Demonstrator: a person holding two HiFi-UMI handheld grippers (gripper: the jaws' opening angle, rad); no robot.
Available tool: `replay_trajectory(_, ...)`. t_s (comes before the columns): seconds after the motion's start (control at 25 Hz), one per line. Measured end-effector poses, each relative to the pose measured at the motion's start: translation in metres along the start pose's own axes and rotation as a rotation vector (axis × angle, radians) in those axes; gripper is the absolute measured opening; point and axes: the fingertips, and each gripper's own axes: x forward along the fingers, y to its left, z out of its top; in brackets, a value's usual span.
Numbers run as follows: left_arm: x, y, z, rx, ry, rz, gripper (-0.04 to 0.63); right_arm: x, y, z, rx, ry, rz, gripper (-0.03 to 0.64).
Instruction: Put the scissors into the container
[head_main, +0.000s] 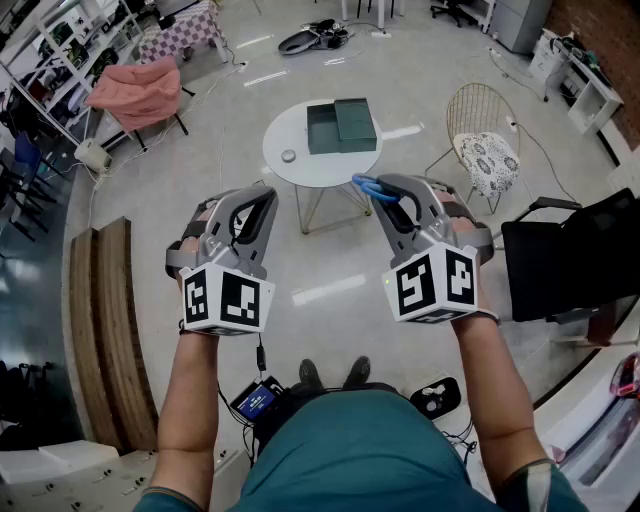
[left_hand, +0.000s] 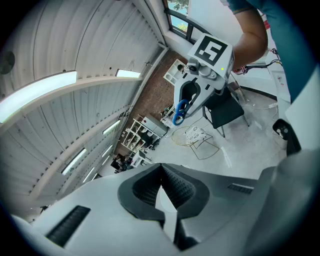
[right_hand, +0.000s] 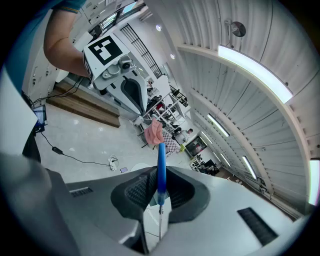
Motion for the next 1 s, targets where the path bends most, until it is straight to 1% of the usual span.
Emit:
replay_trajectory(0.16,0.004,0.007,0.006,0.002,0.006,-0.002,0.018,0.000,-0.012,-0.001,0.005,-0.004,0.002,0.069)
replay_trajectory(0.32,0.014,0.004,0.014,0.005,0.015,-0.004,0.018,-0.001,-0.021,-0.012,0.015,-0.010,-0.001,0.069)
replay_trajectory(0.64,0.027,0.015,0.004,0.000,0.019,-0.008,0.018,0.017,-0.029,-0.008,0.079,-0.035,0.010,0.069)
replay_trajectory(0.8,0.051,0.020,-0.014,-0.011,0.008,-0.022,0.018,0.041,-0.029,-0.015,0.076,-0.017,0.022,0.069)
replay_trajectory(1.0,0.098,0.031,-0.046,-0.017,-0.025,-0.053,0.018,0.089,-0.039,-0.030,0.086,0.030,0.002,0.069)
